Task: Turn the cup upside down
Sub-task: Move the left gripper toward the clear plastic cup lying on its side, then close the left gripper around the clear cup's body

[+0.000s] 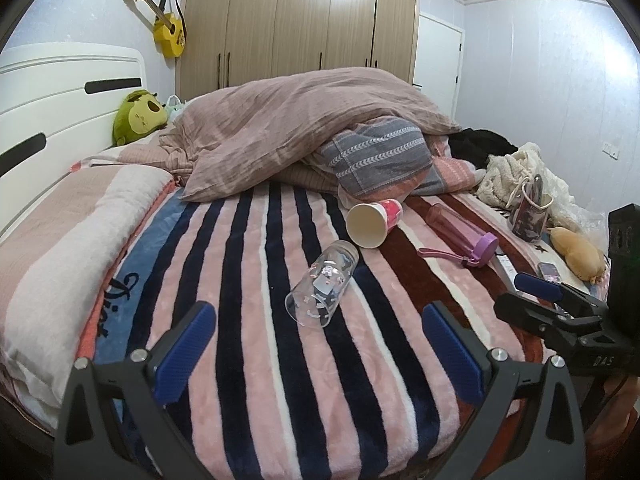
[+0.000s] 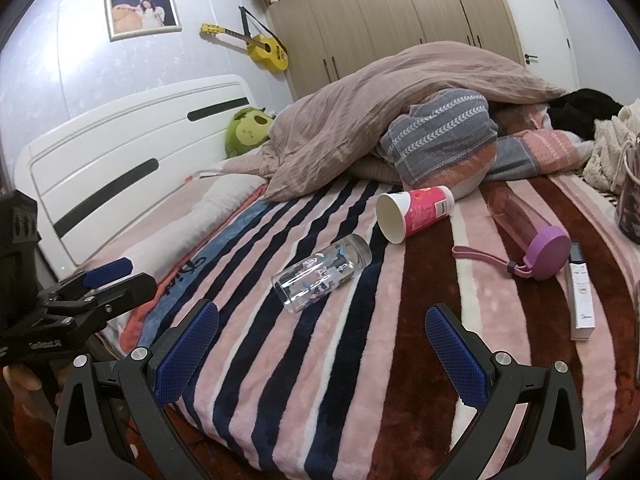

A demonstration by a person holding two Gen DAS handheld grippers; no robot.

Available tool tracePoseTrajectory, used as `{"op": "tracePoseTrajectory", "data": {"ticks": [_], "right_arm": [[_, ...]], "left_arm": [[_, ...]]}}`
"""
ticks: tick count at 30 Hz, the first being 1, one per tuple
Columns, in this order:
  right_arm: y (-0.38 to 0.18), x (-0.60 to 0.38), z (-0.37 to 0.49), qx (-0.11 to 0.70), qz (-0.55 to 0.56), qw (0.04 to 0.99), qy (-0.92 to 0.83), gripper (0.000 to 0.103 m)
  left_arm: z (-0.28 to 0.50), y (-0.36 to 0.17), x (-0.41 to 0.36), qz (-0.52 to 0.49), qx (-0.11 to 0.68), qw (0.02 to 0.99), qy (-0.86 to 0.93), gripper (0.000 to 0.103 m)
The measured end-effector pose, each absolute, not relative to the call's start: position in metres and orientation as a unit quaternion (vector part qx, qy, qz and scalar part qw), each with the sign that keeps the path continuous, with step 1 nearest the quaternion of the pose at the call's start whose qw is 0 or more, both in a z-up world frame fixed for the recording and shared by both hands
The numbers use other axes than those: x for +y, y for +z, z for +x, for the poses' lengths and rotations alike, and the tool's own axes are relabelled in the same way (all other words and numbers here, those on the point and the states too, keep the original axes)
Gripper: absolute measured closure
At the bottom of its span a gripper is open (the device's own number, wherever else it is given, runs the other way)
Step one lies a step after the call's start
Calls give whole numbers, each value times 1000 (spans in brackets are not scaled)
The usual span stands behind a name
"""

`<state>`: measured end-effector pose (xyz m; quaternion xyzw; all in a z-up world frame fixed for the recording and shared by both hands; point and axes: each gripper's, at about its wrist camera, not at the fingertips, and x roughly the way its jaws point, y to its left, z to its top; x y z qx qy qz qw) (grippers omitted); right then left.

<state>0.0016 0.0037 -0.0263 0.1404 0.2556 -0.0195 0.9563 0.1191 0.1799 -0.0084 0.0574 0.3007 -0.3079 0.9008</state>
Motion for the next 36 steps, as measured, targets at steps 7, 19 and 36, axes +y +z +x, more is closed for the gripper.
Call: {"op": "tracePoseTrajectory", "data": {"ticks": [7, 19, 36], "right_arm": [[-46, -17, 34, 278, 157, 947, -16, 0], [-100, -68, 92, 327, 205, 922, -9, 0], [-125, -83, 111, 341, 249, 906, 32, 0]], "left_arm": [[166, -29, 154, 73, 328, 891, -306, 1], [243, -102, 95, 110, 394, 854, -321, 1], [251, -141, 77, 99, 419, 822, -372, 43]]}}
